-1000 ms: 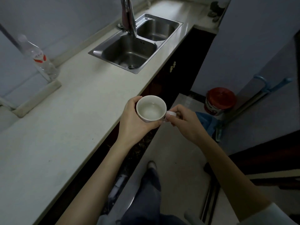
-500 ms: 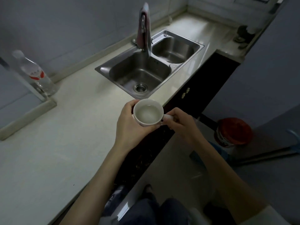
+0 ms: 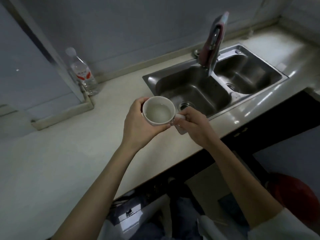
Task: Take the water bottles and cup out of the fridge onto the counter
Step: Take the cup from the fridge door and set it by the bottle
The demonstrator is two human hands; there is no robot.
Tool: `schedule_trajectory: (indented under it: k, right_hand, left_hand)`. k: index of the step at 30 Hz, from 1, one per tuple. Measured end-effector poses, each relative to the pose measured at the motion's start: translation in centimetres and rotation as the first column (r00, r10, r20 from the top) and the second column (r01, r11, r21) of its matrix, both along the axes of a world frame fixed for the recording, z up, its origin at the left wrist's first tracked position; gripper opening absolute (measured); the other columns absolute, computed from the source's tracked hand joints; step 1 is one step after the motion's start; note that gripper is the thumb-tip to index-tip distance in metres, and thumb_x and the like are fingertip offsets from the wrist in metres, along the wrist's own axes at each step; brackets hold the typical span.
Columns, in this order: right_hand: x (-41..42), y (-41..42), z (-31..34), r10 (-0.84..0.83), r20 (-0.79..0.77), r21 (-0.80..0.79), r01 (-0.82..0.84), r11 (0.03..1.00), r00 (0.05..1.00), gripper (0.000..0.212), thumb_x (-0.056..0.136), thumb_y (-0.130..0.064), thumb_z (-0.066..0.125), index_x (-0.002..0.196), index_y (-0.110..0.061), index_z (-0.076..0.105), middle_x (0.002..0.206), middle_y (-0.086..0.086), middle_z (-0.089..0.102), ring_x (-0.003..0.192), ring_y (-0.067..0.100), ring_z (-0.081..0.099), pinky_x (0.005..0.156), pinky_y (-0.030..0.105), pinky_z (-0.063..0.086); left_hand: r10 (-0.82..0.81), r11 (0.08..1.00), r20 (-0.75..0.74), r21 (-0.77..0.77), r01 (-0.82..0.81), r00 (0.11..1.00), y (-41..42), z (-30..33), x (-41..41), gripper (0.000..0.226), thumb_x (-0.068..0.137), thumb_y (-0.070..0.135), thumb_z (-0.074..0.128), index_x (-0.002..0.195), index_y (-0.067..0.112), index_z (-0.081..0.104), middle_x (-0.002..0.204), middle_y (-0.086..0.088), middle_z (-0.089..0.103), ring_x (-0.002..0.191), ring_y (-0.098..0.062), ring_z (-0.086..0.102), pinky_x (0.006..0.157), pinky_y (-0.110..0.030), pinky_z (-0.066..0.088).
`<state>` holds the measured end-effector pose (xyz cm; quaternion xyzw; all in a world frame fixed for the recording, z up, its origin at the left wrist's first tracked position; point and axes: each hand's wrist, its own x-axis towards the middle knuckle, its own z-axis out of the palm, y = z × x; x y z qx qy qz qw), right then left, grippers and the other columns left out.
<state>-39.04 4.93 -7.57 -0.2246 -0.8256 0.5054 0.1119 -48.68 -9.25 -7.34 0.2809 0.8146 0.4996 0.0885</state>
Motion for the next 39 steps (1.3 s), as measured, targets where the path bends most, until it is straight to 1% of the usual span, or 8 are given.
schedule_trajectory:
  k: [1, 5, 11, 15, 20, 28, 34, 39]
  right_hand:
    - [-1.3, 0.6, 0.1, 0.040, 0.021, 0.015, -0.040, 0.999, 0.999, 0.010, 0.088, -0.023, 0.059, 0.083, -0.015, 0.055, 0.077, 0.000, 0.056, 0.071, 0.016, 0.052, 0.065, 0.030, 0.043]
    - [-6.5, 3.0, -0.1, 0.159, 0.033, 0.014, -0.160, 0.987, 0.987, 0.009, 0.089, -0.028, 0.057, 0.084, -0.022, 0.053, 0.083, 0.003, 0.060, 0.081, 0.027, 0.059, 0.073, 0.042, 0.051]
    - [-12.9, 5.6, 0.0, 0.346, 0.053, 0.015, -0.347, 0.938, 0.937, 0.006, 0.092, -0.023, 0.054, 0.094, -0.017, 0.053, 0.081, -0.008, 0.057, 0.078, 0.014, 0.056, 0.070, 0.026, 0.047]
    - [-16.7, 6.1, -0.7, 0.417, 0.062, -0.017, -0.417, 0.909, 0.907, 0.012, 0.092, -0.021, 0.054, 0.097, -0.011, 0.057, 0.080, -0.011, 0.059, 0.077, 0.015, 0.058, 0.071, 0.033, 0.050]
    - [-21.7, 6.0, -2.9, 0.476, 0.070, -0.043, -0.474, 0.880, 0.877, 0.012, 0.090, -0.021, 0.055, 0.095, -0.010, 0.059, 0.095, 0.005, 0.067, 0.087, 0.023, 0.062, 0.077, 0.042, 0.051]
    - [-28.2, 5.5, -5.8, 0.521, 0.081, -0.037, -0.520, 0.854, 0.850, 0.012, 0.092, -0.025, 0.053, 0.094, -0.013, 0.056, 0.093, 0.003, 0.064, 0.082, 0.018, 0.058, 0.069, 0.032, 0.047]
    - [-32.5, 4.7, -7.8, 0.517, 0.067, -0.038, -0.516, 0.856, 0.853, 0.008, 0.093, -0.022, 0.053, 0.086, -0.018, 0.054, 0.081, -0.002, 0.058, 0.073, 0.014, 0.052, 0.062, 0.027, 0.042]
    - [-35.7, 5.1, -9.5, 0.490, 0.090, -0.045, -0.488, 0.872, 0.867, 0.017, 0.092, -0.021, 0.053, 0.077, -0.026, 0.050, 0.076, -0.007, 0.055, 0.076, 0.015, 0.053, 0.069, 0.033, 0.043]
  left_hand:
    - [0.027, 1.000, -0.009, 0.000, -0.027, 1.000, 0.3, 0.0, -0.8, 0.084, 0.051, 0.032, 0.089, 0.122, 0.020, 0.047, 0.114, 0.013, 0.049, 0.102, -0.006, 0.050, 0.077, -0.010, 0.040]
    - [0.150, 0.989, -0.017, -0.006, -0.150, 0.989, 1.8, -0.2, -4.3, 0.084, 0.052, 0.027, 0.090, 0.124, 0.017, 0.046, 0.116, 0.011, 0.049, 0.104, -0.008, 0.049, 0.078, -0.008, 0.039]
    - [0.317, 0.949, 0.011, -0.002, -0.317, 0.949, 3.3, -1.0, -8.4, 0.086, 0.051, 0.025, 0.090, 0.124, 0.018, 0.046, 0.117, 0.010, 0.051, 0.107, -0.011, 0.052, 0.082, -0.013, 0.041]
    - [0.398, 0.917, 0.059, -0.008, -0.398, 0.916, 3.5, -1.9, -10.9, 0.087, 0.051, 0.025, 0.090, 0.125, 0.020, 0.045, 0.117, 0.011, 0.052, 0.107, -0.008, 0.051, 0.082, -0.012, 0.039]
    - [0.483, 0.875, 0.087, -0.017, -0.483, 0.872, 3.4, -3.7, -14.4, 0.083, 0.051, 0.022, 0.090, 0.121, 0.024, 0.045, 0.105, 0.025, 0.047, 0.103, -0.004, 0.050, 0.078, -0.007, 0.037]
    - [0.524, 0.850, 0.103, -0.017, -0.526, 0.845, 2.9, -6.9, -20.4, 0.089, 0.049, 0.029, 0.091, 0.124, 0.022, 0.045, 0.121, 0.007, 0.052, 0.112, -0.012, 0.053, 0.094, -0.033, 0.047]
    - [0.522, 0.850, 0.127, 0.009, -0.527, 0.844, 2.5, -8.7, -24.9, 0.081, 0.050, 0.018, 0.091, 0.118, 0.025, 0.047, 0.106, 0.025, 0.048, 0.100, 0.006, 0.051, 0.084, -0.011, 0.042]
    - [0.506, 0.861, 0.153, -0.038, -0.507, 0.849, 2.9, -10.3, -28.6, 0.081, 0.050, 0.019, 0.090, 0.119, 0.021, 0.048, 0.107, 0.015, 0.054, 0.097, 0.000, 0.053, 0.079, -0.010, 0.040]
